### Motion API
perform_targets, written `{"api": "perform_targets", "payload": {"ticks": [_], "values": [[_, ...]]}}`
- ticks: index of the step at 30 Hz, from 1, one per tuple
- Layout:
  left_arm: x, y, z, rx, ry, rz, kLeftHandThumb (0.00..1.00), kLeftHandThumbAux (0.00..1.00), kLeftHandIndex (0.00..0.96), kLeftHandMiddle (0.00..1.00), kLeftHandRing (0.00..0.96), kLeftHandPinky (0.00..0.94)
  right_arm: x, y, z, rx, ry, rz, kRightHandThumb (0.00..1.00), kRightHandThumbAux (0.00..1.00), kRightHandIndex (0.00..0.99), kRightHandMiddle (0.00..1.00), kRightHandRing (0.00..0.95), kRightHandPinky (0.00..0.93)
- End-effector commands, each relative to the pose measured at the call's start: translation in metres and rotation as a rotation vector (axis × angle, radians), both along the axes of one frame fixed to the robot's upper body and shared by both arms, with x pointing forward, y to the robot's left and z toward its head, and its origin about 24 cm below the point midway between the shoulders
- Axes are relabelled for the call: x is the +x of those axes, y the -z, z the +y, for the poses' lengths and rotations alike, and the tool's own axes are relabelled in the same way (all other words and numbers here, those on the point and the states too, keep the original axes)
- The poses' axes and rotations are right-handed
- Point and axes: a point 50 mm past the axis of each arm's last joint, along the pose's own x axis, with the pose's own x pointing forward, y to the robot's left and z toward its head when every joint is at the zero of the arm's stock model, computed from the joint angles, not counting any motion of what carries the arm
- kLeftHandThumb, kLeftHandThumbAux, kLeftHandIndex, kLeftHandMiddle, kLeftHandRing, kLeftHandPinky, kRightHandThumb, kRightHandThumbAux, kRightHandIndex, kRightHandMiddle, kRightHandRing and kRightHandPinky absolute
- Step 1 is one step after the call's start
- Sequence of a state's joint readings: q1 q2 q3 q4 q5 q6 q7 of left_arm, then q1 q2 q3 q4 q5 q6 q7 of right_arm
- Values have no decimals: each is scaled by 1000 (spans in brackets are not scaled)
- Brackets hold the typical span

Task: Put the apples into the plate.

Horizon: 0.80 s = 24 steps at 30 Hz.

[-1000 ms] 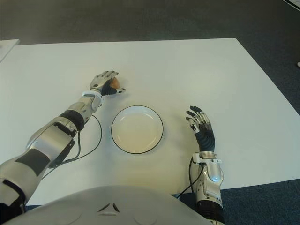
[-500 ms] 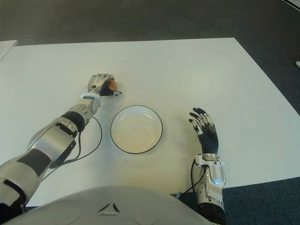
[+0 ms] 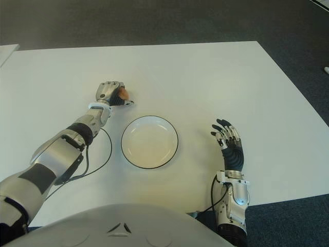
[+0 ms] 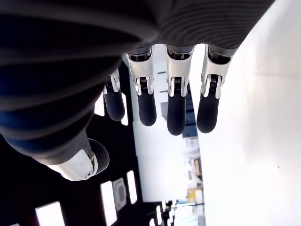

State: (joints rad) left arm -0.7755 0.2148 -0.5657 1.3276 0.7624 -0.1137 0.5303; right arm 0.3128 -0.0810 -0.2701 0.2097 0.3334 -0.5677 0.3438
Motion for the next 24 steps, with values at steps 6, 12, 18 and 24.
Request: {"api": "perform_targets", "payload": {"ticks": [6,12,18,24], "values": [[-17,23,10,-16,-20,91,954,646,428,500,481,259,4,3,-1,37,18,-19,371,650,191,229,257,305],[-17,21,10,-48,-22,67,955,646,425,506,479,191,5,5,-2,40,19,-23,379,650,193,227,256,310],[-13,15,13,-85,-33,36,957,644,423,518,483,154,7,5,-2,48,10,-26,389,651,194,231,260,312],[-1,-4,21,-119,-38,-26,958,643,424,522,484,170,9,7,0,49,-1,-17,392,653,195,233,257,301]]}}
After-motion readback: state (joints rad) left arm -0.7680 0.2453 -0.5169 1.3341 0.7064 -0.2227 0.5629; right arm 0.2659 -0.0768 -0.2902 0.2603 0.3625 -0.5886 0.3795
